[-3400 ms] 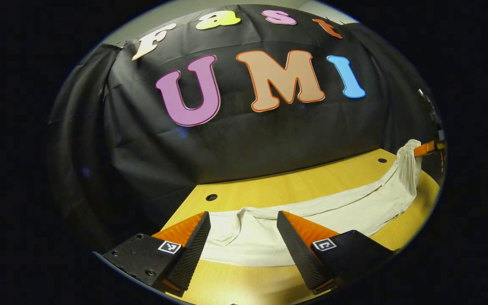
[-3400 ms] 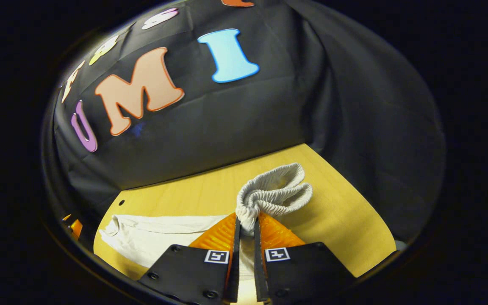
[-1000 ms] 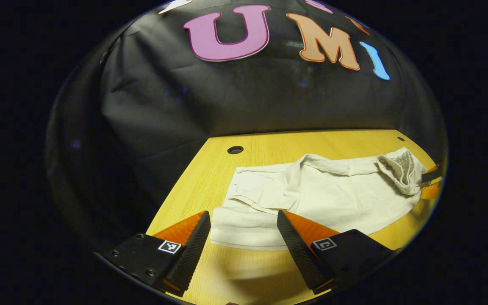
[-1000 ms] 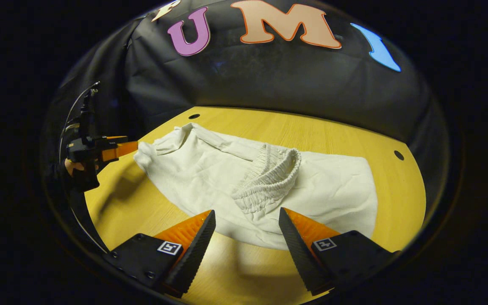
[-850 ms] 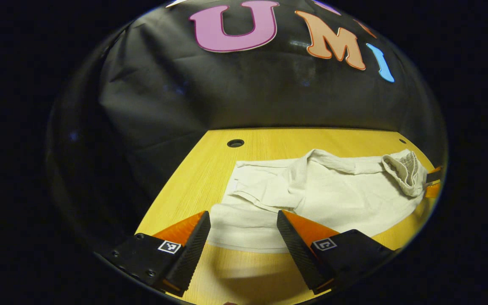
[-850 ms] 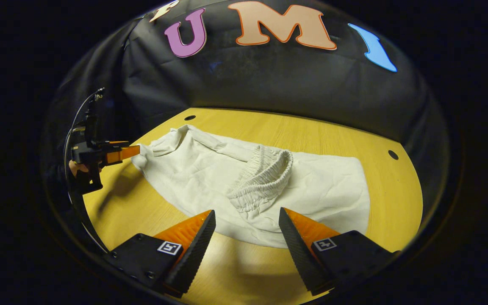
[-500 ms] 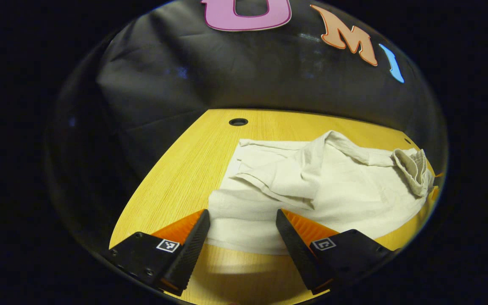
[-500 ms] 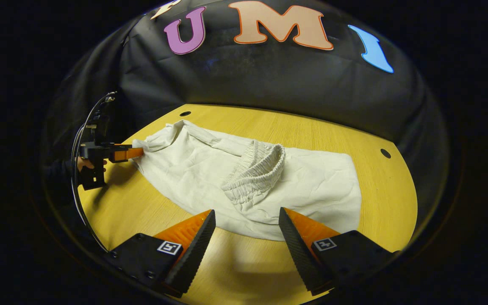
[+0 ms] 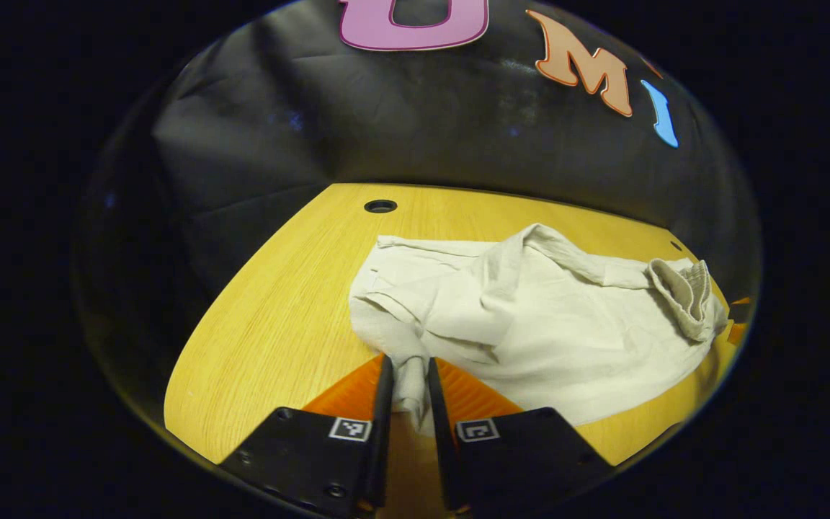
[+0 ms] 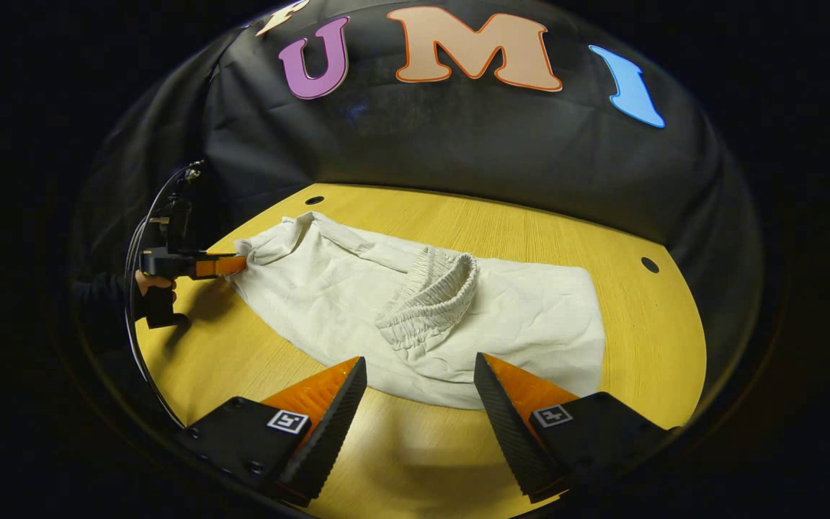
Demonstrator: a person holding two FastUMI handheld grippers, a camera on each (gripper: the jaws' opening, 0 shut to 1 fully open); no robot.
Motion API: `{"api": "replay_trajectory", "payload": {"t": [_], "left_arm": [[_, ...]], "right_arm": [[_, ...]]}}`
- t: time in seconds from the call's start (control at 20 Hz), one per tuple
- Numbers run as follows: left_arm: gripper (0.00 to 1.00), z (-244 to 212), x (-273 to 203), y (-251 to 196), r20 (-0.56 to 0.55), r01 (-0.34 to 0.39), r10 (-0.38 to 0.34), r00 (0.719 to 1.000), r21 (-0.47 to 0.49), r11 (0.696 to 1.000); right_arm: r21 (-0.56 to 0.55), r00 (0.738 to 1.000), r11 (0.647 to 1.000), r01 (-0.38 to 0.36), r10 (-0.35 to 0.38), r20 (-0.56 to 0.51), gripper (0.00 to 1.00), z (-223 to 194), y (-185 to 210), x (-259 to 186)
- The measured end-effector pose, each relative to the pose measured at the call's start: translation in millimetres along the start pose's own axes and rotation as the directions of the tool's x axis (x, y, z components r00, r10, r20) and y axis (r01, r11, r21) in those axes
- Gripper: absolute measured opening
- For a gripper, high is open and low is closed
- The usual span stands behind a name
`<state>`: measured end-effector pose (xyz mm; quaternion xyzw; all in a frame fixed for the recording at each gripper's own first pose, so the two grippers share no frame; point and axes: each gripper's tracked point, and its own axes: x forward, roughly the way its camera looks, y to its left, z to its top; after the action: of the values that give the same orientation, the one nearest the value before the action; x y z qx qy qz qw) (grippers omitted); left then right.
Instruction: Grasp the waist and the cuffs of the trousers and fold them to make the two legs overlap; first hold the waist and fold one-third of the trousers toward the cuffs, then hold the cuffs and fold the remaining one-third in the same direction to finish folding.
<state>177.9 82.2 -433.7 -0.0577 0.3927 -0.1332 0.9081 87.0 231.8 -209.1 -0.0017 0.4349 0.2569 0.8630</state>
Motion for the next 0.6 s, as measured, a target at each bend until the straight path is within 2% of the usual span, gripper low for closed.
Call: {"api": "replay_trajectory", "payload": {"t": [0.05, 0.1, 0.15, 0.25, 0.3, 0.35, 0.4, 0.45, 0.6], "left_arm": [[0.19, 1, -1, 0, 0.002, -0.009, 0.009, 1.000, -0.009, 1.000], [0.05, 4, 0, 1, 0.013, -0.022, 0.022, 1.000, -0.022, 1.000], [0.00, 4, 0, 0, 0.006, -0.034, 0.035, 0.999, -0.034, 0.999], [0.00, 7, -3, -3, -0.012, -0.051, 0.050, 0.999, -0.055, 0.997], [0.00, 14, -7, -7, 0.002, -0.047, 0.048, 0.999, -0.067, 0.997], [0.00, 23, -10, -11, 0.018, -0.040, 0.041, 0.999, -0.072, 0.997], [0.00, 34, -13, -16, 0.038, -0.032, 0.035, 0.999, -0.071, 0.997], [0.00, 44, -19, -24, 0.058, -0.025, 0.029, 0.998, -0.067, 0.997], [0.00, 73, -34, -48, 0.107, -0.004, 0.010, 0.994, -0.055, 0.998]], "right_arm": [[-0.002, 1.000, 1.000, -0.001, 0.001, 0.003, 0.92, 1, -2, -2], [-0.004, 1.000, 1.000, -0.001, 0.001, 0.007, 0.92, 2, -4, -5], [-0.006, 1.000, 1.000, -0.001, 0.002, 0.010, 0.92, 2, -8, -8], [-0.007, 1.000, 1.000, 0.001, -0.001, 0.018, 0.92, 3, -16, -14], [-0.005, 1.000, 1.000, 0.000, 0.000, 0.021, 0.92, 4, -19, -17], [-0.003, 1.000, 1.000, 0.001, -0.001, 0.025, 0.96, 4, -23, -21], [0.001, 1.000, 1.000, 0.000, 0.000, 0.031, 0.92, 4, -27, -23], [0.005, 0.999, 1.000, -0.003, 0.002, 0.035, 0.96, 5, -31, -27], [0.016, 0.999, 1.000, -0.015, 0.015, 0.050, 0.96, 8, -39, -32]]}}
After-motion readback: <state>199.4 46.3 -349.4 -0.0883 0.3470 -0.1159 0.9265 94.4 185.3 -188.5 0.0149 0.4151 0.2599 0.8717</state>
